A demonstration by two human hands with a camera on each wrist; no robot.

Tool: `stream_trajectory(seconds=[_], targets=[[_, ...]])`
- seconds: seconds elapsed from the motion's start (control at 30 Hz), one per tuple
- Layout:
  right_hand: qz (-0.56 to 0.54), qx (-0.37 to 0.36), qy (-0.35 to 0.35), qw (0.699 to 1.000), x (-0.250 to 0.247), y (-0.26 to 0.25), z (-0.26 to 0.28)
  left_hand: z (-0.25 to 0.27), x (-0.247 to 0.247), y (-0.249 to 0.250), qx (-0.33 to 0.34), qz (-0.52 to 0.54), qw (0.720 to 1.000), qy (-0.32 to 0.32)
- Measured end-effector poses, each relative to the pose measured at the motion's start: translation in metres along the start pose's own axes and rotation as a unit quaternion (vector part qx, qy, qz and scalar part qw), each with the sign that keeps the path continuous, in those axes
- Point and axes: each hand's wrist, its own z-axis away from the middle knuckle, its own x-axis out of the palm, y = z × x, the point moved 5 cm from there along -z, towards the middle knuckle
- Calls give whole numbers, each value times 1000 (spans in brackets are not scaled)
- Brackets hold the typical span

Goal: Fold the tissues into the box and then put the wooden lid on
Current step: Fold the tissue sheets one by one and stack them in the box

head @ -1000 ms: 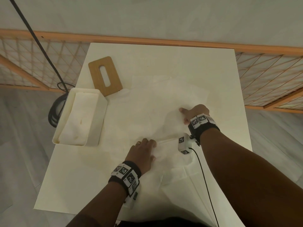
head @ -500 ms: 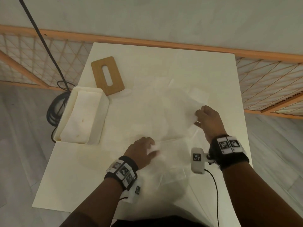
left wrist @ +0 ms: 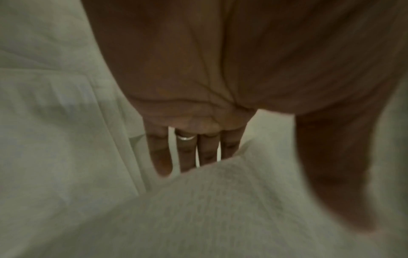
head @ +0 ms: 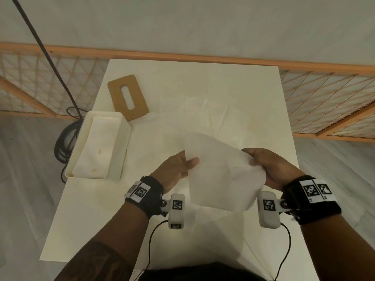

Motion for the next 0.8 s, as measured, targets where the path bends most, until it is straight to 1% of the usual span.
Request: stream_trajectory(seconds=[0.07, 0.17, 0.23, 0.3, 0.37, 0.4, 0.47, 0.57, 0.63, 0.67, 0.73, 0.8], targets=[[-27, 17, 14, 999, 0, 4, 0, 1, 1, -6, -15, -3, 1000, 17], [-54, 39, 42, 997, -5, 14, 0, 5, -10, -12, -10, -34, 996, 80], [-34, 80, 40, 995, -4, 22, -2, 8, -18, -13, 2, -60, 994, 93], [1, 130, 41, 991, -4, 30, -2, 12, -21, -9, 15, -73, 993, 91], [30, 161, 52, 985, -3, 36, -4, 16, -25, -5, 24, -84, 992, 93], [38, 164, 53, 984, -3, 38, -6, 18, -28, -3, 27, -93, 991, 98], [37, 145, 65, 987, -4, 39, -10, 23, -30, 0, 44, -111, 987, 106], [14, 84, 108, 991, -6, 35, -13, 27, -32, 5, 60, -134, 982, 118], [24, 55, 119, 991, -6, 32, -12, 27, -38, 4, 62, -131, 981, 132], [31, 51, 117, 991, -6, 33, -13, 27, -39, 3, 63, -136, 979, 137], [14, 70, 93, 993, -4, 38, -14, 27, -41, 2, 67, -148, 978, 133], [-19, 91, 48, 994, 2, 43, -14, 28, -40, 0, 64, -134, 981, 127]])
